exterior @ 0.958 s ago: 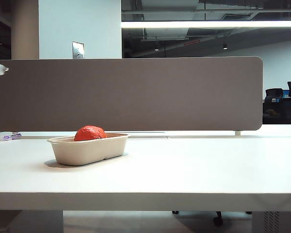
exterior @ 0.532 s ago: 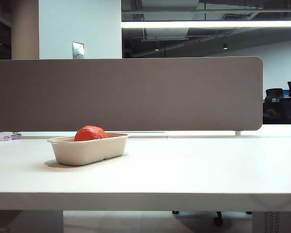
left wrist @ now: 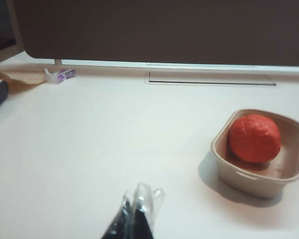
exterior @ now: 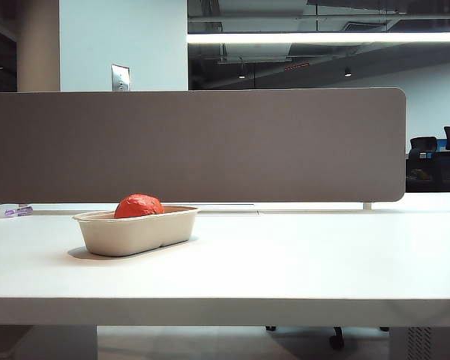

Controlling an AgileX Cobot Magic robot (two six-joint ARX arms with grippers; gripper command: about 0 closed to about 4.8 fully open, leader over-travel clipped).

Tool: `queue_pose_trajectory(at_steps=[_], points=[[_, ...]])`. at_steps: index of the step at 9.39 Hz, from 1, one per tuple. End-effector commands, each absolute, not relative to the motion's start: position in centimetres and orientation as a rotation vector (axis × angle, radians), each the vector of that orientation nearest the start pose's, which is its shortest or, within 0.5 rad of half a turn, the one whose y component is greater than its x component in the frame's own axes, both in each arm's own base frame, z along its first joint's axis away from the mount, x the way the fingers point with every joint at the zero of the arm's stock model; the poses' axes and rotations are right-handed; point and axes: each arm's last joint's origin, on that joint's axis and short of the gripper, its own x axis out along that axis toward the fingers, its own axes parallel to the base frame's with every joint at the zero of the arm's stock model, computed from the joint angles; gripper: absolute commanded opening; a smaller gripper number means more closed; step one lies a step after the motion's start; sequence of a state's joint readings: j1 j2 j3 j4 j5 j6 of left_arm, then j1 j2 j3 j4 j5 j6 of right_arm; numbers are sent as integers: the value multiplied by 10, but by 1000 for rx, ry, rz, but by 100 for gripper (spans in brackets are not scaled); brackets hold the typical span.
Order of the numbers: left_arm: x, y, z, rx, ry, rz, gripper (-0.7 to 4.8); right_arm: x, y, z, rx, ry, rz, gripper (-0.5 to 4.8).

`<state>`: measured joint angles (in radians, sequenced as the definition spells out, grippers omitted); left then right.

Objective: Pick up the orange and place it into the paper lunchbox.

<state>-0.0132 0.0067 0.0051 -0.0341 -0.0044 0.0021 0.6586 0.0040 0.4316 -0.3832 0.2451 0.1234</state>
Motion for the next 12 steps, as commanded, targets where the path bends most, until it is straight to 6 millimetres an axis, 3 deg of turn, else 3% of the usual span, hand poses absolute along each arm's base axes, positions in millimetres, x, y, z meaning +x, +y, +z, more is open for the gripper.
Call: queue_pose_trajectory(at_steps=[1,12], points=[[98,-2,162,29,21,-2,-5,43,24,268,153,-30,417,-5],[98,-6,163,8,14,-43,-3,43,24,268,153,-30,417,-5]])
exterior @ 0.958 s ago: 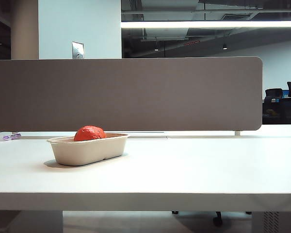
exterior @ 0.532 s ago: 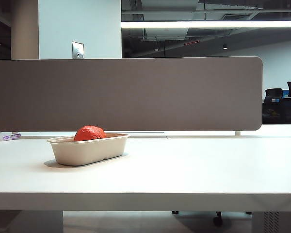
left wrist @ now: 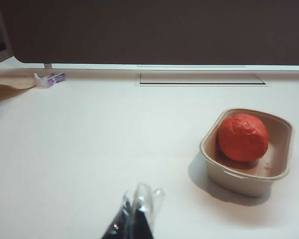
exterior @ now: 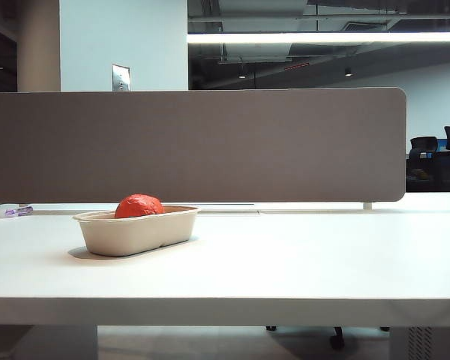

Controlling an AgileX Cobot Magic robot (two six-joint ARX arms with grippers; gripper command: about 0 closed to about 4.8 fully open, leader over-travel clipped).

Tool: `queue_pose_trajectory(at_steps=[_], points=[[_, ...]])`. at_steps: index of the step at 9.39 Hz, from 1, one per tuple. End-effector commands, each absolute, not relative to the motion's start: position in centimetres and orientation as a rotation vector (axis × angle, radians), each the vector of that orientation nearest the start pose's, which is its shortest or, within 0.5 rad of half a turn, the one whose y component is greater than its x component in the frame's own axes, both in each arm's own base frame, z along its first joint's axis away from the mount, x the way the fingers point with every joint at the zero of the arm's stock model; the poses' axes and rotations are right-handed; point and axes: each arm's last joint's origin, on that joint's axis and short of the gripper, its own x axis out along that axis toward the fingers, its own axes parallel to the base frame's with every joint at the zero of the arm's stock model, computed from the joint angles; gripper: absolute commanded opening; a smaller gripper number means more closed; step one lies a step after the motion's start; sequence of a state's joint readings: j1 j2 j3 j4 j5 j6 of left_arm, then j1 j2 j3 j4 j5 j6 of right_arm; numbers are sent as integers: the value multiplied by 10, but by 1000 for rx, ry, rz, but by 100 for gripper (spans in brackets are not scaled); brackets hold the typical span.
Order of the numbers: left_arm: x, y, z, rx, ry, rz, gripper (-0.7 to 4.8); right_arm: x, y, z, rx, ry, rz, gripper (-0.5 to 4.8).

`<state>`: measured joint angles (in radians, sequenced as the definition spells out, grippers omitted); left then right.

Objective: Pick up the orange and place it into the paper lunchbox.

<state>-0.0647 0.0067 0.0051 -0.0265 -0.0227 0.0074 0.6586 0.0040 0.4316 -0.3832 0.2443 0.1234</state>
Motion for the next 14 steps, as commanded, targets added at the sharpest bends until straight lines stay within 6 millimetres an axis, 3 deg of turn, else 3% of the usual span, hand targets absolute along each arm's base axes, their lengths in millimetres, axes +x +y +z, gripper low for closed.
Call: queue_pose_trajectory(at_steps=[1,2,4,5,6,7,9,11,14], points=[[98,-6,163,8,14,-43,-4,43,24,268,153,-30,409,-5],[98,-6,163,8,14,-43,-4,43,24,268,152,-31,399,-5],[98,-6,163,8,14,-42,-3,59,21,246,159,-55,47,-5],[98,-6,163,8,14,-42,-3,63,21,241,158,-58,27,-5],[98,-6,163,8,14,-43,-3,79,19,215,140,-45,64,-5],[97,-6,163,8,14,-45,-3,86,15,201,131,-44,127,-5],[98,-6,163,8,15,-44,-3,90,10,196,131,-71,70,-5],[98,-6,163,8,14,-44,-3,97,8,174,134,-95,41,-5],[98,-6,163,8,14,-44,-3,97,8,175,134,-105,41,-5]])
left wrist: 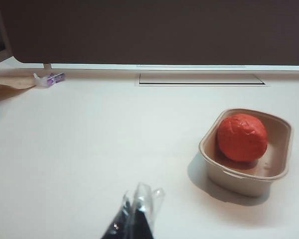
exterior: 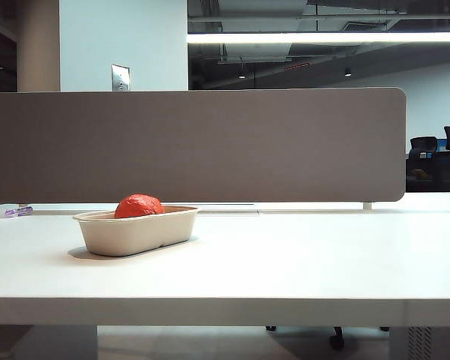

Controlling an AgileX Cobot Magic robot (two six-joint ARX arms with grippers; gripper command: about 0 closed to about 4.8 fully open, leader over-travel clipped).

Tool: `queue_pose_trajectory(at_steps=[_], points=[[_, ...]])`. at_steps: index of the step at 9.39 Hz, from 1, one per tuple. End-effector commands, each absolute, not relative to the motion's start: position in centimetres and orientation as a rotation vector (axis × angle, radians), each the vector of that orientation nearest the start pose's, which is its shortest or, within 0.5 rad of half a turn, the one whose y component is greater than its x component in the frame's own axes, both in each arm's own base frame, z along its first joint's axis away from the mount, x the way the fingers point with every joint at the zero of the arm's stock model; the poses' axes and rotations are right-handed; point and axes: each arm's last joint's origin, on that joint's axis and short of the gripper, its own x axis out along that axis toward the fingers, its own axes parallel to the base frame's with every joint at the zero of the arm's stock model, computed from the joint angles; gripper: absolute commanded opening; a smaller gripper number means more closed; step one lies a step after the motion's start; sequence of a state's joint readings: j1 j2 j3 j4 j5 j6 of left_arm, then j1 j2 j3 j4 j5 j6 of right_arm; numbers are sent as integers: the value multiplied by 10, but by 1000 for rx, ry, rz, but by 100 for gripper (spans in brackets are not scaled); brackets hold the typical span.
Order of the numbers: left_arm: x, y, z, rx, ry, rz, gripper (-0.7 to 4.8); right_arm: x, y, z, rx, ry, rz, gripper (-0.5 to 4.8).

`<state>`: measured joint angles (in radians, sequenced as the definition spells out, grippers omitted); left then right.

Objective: Pick up the orange and place it into the paper lunchbox.

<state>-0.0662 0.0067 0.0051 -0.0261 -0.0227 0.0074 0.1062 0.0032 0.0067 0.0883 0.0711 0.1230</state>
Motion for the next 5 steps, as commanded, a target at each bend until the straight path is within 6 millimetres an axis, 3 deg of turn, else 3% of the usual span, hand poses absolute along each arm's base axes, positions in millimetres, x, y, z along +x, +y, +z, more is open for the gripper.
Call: queue_pose_trajectory(at_steps=[1,5], points=[[98,-6,163,8,14,-44,-3,97,8,174,134,-100,40,-5],[98,-6,163,8,14,-44,-4,97,8,174,134,-100,40,-5]])
